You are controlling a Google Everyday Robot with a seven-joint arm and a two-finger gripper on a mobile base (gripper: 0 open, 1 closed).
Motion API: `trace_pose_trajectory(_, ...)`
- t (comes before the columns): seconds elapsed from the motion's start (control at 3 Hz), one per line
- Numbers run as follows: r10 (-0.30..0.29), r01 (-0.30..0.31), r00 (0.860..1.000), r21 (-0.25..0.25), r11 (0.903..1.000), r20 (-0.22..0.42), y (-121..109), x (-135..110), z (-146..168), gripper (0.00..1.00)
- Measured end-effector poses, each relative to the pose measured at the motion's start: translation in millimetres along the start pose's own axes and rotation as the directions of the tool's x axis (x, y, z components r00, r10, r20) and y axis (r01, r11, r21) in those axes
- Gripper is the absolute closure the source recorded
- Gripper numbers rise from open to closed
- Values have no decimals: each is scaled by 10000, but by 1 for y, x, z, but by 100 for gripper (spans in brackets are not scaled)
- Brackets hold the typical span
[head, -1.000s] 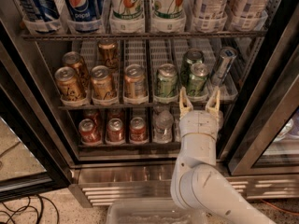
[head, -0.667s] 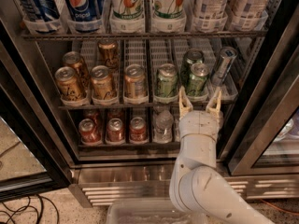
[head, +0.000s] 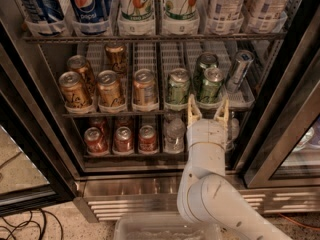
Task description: Pick green can from middle shelf of fridge
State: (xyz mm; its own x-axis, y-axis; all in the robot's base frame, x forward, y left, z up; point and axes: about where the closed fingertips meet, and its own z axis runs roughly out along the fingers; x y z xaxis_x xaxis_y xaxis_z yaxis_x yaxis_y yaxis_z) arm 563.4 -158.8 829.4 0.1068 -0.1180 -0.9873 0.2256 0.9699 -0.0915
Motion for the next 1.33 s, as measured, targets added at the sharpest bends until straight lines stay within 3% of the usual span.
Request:
trace_pose_trajectory(0.67,-110,107,9990,61,9999,439,4,12,19,38)
trace_pose_trajectory(1.33,-134,124,9947,101,9999,1024,11,8,39,37)
